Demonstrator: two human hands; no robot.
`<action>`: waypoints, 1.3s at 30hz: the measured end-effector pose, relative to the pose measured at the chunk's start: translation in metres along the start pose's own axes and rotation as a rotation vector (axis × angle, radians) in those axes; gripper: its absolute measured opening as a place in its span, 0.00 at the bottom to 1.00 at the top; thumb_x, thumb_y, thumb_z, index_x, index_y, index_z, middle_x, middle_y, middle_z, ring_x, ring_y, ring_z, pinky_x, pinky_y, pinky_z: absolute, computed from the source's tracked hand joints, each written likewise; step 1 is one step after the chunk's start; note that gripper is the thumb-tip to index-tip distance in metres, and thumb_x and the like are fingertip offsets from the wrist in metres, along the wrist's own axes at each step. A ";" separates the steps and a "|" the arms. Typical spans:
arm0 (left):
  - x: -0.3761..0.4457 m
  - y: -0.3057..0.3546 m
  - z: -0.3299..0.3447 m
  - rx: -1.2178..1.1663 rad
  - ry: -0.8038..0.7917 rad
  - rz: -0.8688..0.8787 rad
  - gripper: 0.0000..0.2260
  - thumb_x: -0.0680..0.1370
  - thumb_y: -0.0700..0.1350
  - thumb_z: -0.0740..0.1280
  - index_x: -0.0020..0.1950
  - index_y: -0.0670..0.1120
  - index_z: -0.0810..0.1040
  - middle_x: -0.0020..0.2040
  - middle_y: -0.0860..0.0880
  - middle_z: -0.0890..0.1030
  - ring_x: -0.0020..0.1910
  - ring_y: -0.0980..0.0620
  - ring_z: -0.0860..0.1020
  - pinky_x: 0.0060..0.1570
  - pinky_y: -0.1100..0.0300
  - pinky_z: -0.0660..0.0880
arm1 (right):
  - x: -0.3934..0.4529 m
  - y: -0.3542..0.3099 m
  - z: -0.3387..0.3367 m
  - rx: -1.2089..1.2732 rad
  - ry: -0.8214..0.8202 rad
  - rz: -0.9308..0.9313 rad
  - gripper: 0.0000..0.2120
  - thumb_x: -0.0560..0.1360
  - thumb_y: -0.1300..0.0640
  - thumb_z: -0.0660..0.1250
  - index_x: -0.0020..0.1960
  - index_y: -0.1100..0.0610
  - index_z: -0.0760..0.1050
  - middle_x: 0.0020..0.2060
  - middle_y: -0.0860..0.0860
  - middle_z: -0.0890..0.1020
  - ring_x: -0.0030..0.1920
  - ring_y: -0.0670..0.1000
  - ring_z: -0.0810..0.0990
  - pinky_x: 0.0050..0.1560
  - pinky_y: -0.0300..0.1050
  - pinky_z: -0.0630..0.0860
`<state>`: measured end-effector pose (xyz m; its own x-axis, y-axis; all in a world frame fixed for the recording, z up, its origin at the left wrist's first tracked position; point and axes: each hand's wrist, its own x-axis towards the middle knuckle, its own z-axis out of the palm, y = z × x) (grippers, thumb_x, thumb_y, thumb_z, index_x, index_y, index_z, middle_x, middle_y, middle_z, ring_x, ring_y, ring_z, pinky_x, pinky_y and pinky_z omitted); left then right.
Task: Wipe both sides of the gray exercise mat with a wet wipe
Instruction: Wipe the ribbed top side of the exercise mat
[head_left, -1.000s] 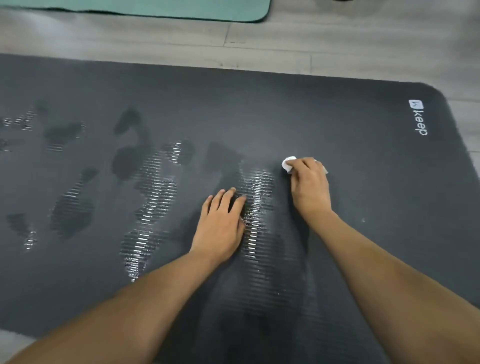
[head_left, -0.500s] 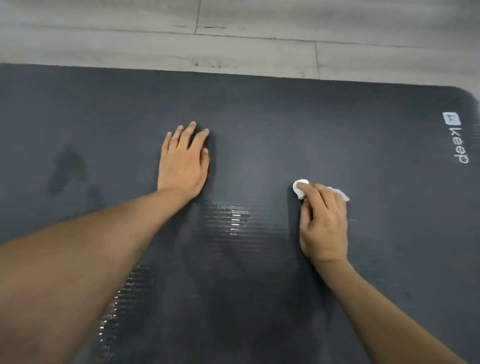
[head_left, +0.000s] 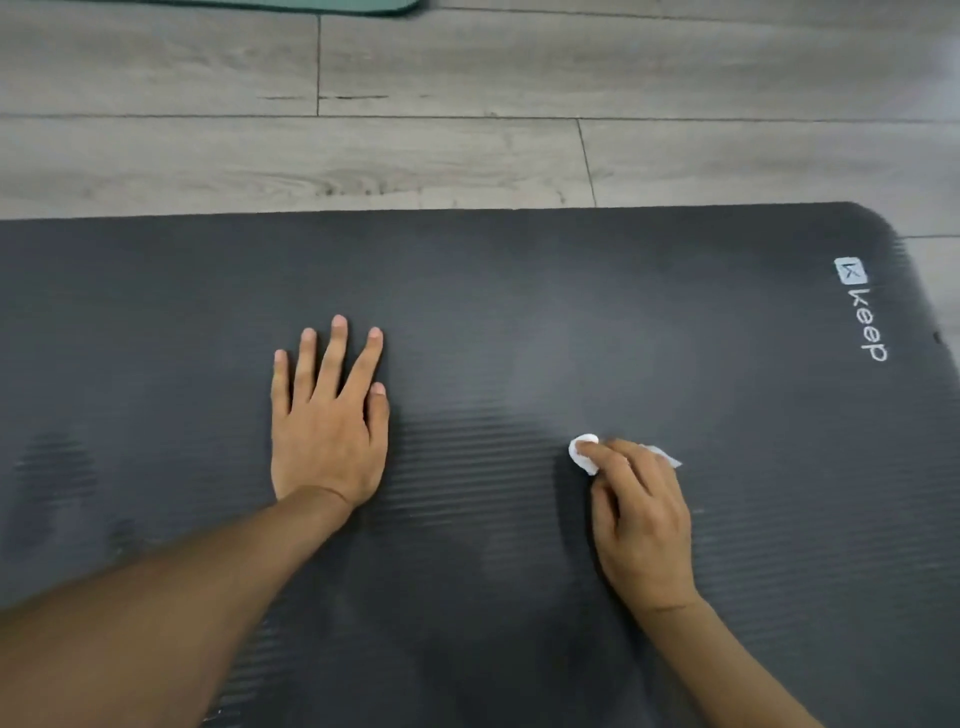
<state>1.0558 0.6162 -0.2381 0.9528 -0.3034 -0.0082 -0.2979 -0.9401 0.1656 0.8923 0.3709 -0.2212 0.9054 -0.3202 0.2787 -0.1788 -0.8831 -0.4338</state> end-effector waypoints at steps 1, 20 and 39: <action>0.000 0.000 0.000 -0.001 0.003 0.002 0.26 0.84 0.53 0.48 0.82 0.53 0.60 0.83 0.46 0.59 0.81 0.40 0.56 0.80 0.40 0.50 | 0.021 -0.002 -0.004 0.022 0.068 0.004 0.16 0.77 0.66 0.59 0.60 0.58 0.80 0.56 0.52 0.80 0.55 0.54 0.78 0.61 0.48 0.71; 0.004 -0.006 0.008 -0.022 0.056 0.030 0.25 0.83 0.53 0.51 0.80 0.52 0.65 0.82 0.46 0.60 0.82 0.41 0.56 0.79 0.39 0.52 | 0.215 -0.113 0.141 0.084 -0.244 -0.354 0.13 0.74 0.63 0.64 0.55 0.53 0.80 0.52 0.52 0.80 0.55 0.55 0.76 0.49 0.50 0.76; 0.004 -0.003 0.007 -0.042 0.081 0.025 0.24 0.83 0.52 0.51 0.80 0.52 0.65 0.82 0.45 0.61 0.81 0.40 0.57 0.79 0.39 0.51 | 0.175 -0.071 0.093 0.051 -0.153 -0.223 0.10 0.73 0.60 0.65 0.53 0.53 0.79 0.49 0.53 0.80 0.52 0.54 0.78 0.47 0.47 0.75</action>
<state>1.0602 0.6168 -0.2451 0.9472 -0.3117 0.0756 -0.3207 -0.9244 0.2064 1.0991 0.4096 -0.2215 0.9685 -0.0613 0.2413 0.0472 -0.9063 -0.4200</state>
